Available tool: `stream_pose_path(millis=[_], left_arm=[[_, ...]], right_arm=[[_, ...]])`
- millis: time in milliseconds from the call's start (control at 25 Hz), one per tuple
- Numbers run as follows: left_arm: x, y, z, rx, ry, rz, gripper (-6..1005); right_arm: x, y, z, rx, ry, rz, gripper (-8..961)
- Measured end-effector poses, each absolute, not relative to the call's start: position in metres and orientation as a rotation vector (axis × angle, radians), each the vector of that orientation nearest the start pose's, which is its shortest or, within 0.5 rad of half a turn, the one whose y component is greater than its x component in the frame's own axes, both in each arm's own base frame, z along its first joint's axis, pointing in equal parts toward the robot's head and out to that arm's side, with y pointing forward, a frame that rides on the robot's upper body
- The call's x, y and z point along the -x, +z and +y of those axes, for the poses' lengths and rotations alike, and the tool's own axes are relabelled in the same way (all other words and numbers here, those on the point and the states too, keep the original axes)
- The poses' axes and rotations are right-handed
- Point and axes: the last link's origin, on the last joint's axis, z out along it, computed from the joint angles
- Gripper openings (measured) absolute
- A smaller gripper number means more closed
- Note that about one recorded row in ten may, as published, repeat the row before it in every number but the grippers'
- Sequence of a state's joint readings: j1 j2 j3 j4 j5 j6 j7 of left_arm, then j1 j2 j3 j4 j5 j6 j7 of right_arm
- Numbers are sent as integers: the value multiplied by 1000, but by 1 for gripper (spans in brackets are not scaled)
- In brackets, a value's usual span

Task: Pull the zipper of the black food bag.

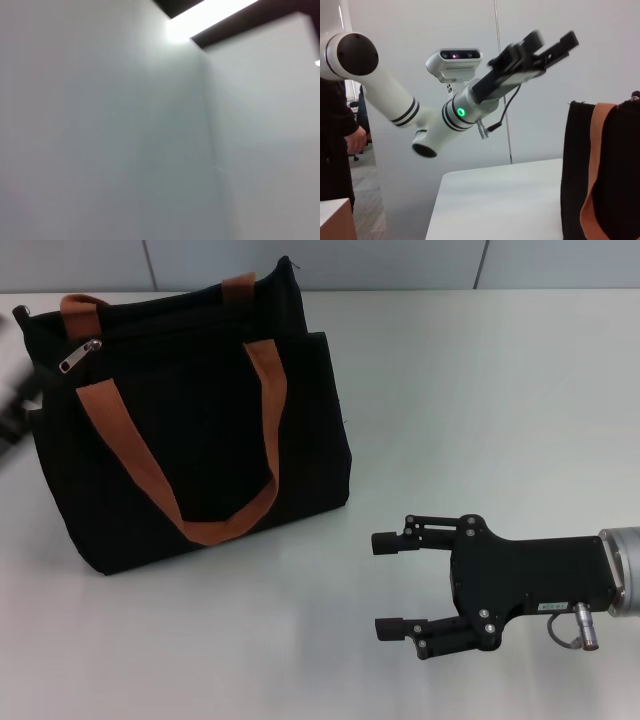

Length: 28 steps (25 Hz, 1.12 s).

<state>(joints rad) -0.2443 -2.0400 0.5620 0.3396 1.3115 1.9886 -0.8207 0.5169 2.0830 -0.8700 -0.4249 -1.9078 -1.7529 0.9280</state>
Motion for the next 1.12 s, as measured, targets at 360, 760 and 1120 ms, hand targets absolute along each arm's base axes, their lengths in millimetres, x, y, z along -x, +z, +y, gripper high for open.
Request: stream_pose_path(millis=[360, 760, 1120], left_arm=[[359, 76, 250, 1867, -1005, -475, 794], [351, 52, 266, 2115, -861, -441, 786], [346, 45, 295, 2095, -793, -445, 779]], right_arm=[[-247, -46, 269, 2975, 963, 143, 809], [-248, -47, 271, 2977, 934, 143, 810], [-247, -48, 271, 2966, 949, 148, 810]])
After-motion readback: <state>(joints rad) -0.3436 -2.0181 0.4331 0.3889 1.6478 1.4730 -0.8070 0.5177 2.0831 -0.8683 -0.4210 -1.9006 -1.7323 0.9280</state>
